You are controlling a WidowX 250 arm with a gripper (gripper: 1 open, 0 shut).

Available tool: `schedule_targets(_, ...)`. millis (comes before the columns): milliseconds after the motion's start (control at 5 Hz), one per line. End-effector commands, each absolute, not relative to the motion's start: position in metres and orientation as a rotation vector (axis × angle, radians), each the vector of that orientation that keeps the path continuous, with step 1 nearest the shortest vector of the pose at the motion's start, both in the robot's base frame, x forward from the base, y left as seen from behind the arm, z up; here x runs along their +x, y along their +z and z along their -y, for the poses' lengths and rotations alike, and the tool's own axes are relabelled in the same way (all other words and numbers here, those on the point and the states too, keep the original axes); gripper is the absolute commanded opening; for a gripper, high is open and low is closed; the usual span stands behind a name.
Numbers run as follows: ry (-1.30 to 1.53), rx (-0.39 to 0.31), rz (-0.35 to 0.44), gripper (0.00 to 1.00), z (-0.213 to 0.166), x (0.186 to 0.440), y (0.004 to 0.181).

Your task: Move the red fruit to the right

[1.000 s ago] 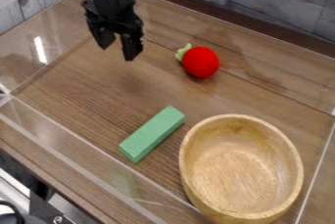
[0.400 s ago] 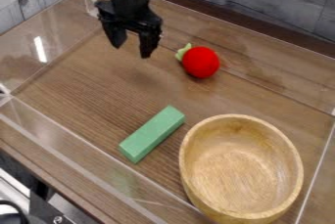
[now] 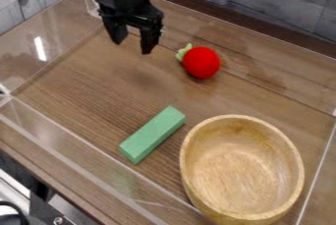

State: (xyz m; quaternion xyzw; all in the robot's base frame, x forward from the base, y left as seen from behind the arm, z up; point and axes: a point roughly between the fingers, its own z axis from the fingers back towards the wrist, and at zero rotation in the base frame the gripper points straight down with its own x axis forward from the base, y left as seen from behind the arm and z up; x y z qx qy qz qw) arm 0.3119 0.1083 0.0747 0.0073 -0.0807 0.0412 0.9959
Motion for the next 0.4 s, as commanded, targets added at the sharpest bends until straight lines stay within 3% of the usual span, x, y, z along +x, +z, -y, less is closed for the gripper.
schedule_targets(0, 0.123, 0.048, 0.236, 1.00, -0.1195, 0.3191, 0.1032)
schedule_targets(200, 0.090, 0.043, 0.239, 1.00, -0.1143, 0.3109, 0.0971)
